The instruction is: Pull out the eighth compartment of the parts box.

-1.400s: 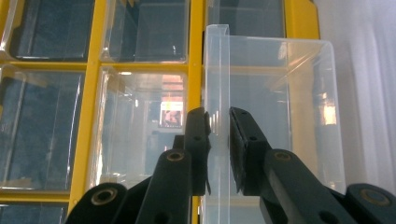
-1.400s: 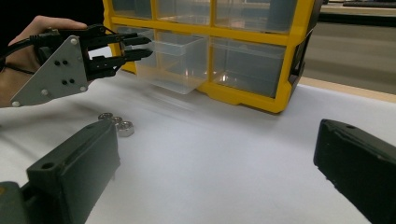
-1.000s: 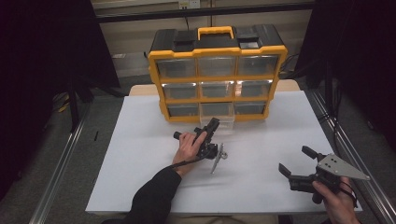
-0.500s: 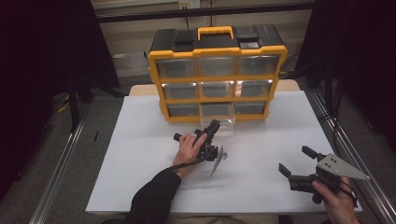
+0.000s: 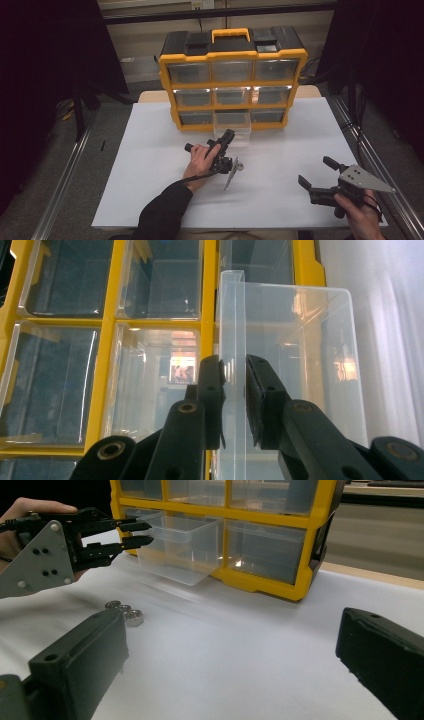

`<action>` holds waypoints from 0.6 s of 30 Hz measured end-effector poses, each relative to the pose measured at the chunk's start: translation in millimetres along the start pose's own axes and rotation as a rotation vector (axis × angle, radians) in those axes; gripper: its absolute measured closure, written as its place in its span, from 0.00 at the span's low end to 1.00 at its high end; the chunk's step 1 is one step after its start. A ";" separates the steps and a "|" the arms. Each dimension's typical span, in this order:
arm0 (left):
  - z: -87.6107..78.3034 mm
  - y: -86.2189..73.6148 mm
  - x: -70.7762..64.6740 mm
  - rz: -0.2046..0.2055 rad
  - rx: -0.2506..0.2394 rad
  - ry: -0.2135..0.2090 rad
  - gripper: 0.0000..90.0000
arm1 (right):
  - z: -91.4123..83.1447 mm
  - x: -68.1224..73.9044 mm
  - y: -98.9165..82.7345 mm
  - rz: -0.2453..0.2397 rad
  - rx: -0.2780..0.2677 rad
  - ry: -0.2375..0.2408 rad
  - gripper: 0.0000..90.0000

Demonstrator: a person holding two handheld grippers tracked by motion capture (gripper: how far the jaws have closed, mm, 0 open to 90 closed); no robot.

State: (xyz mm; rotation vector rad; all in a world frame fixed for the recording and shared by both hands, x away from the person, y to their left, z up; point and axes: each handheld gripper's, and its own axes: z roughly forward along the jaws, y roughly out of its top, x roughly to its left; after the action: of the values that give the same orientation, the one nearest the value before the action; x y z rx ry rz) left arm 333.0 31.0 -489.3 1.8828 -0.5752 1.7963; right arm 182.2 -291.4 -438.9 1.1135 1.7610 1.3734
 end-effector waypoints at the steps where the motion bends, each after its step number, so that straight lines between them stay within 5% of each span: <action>1: -0.2 0.1 0.4 0.000 0.000 0.002 0.87 | -0.1 -0.1 0.0 0.001 -0.001 -0.001 0.00; 18: 0.3 1.6 0.0 -0.012 -0.004 0.003 0.87 | 0.2 -0.3 0.0 -0.001 0.001 0.006 0.00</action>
State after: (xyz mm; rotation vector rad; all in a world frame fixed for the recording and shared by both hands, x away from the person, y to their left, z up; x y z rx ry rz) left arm 332.3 29.6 -489.3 1.8767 -0.5649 1.7891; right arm 182.5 -291.6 -439.0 1.1104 1.7666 1.3771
